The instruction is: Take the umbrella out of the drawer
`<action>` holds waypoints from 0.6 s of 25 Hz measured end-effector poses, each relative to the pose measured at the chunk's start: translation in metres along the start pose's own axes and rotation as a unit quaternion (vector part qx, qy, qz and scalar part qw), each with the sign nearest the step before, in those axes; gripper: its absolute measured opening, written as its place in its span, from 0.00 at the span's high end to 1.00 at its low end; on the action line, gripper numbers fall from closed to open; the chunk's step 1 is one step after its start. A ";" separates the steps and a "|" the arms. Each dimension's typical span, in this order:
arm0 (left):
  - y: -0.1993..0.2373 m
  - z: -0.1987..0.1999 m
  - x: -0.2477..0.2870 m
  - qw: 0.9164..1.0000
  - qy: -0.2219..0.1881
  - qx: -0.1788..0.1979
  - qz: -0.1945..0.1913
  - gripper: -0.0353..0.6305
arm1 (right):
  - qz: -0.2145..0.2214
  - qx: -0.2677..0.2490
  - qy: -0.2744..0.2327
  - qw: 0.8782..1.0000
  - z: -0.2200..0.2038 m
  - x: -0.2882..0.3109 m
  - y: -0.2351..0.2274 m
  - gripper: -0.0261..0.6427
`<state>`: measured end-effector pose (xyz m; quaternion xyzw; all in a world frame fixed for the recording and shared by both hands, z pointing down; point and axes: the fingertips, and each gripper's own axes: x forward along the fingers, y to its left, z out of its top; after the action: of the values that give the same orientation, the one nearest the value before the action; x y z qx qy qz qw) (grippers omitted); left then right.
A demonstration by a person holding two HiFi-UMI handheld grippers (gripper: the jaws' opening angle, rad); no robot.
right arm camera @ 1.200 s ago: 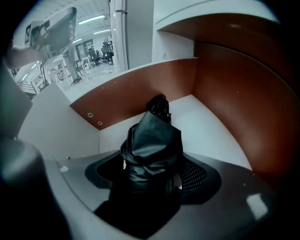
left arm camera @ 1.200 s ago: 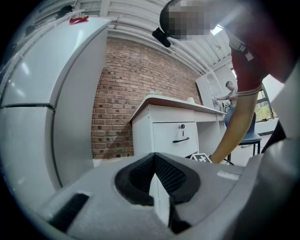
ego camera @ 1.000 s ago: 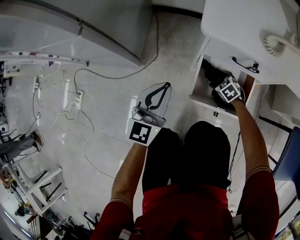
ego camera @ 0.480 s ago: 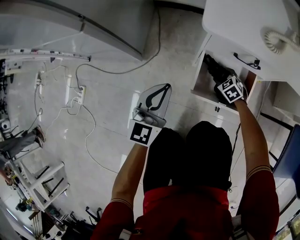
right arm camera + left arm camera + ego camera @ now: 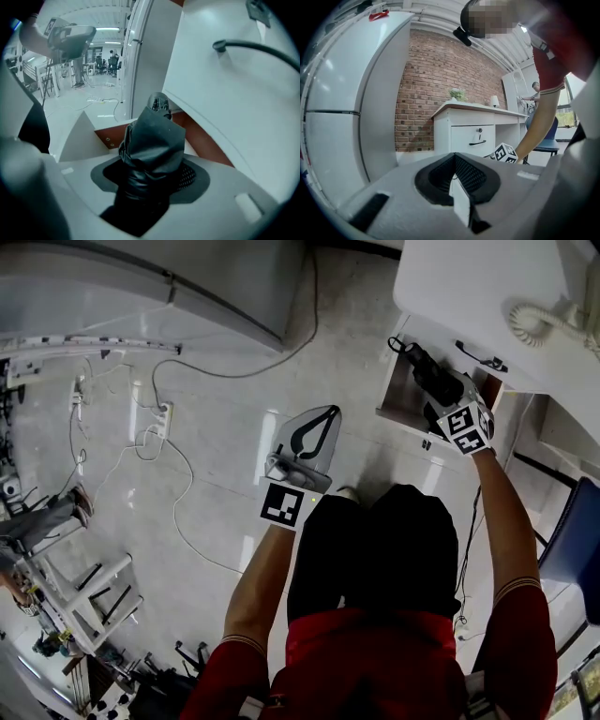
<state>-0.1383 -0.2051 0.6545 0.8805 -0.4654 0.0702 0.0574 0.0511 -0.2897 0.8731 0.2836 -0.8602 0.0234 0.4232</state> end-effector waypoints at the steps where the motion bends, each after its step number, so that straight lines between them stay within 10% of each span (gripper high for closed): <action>1: 0.000 0.005 -0.001 1.000 0.003 -0.002 0.001 0.94 | 0.001 -0.002 -0.008 1.000 0.007 -0.007 0.001 0.57; 15: -0.014 0.104 -0.022 1.000 0.005 -0.013 0.001 0.94 | 0.014 -0.007 -0.093 0.996 0.122 -0.126 0.022 0.57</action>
<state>-0.1314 -0.1970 0.5480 0.8786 -0.4672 0.0686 0.0712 0.0138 -0.2465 0.7063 0.2694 -0.9000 -0.0035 0.3427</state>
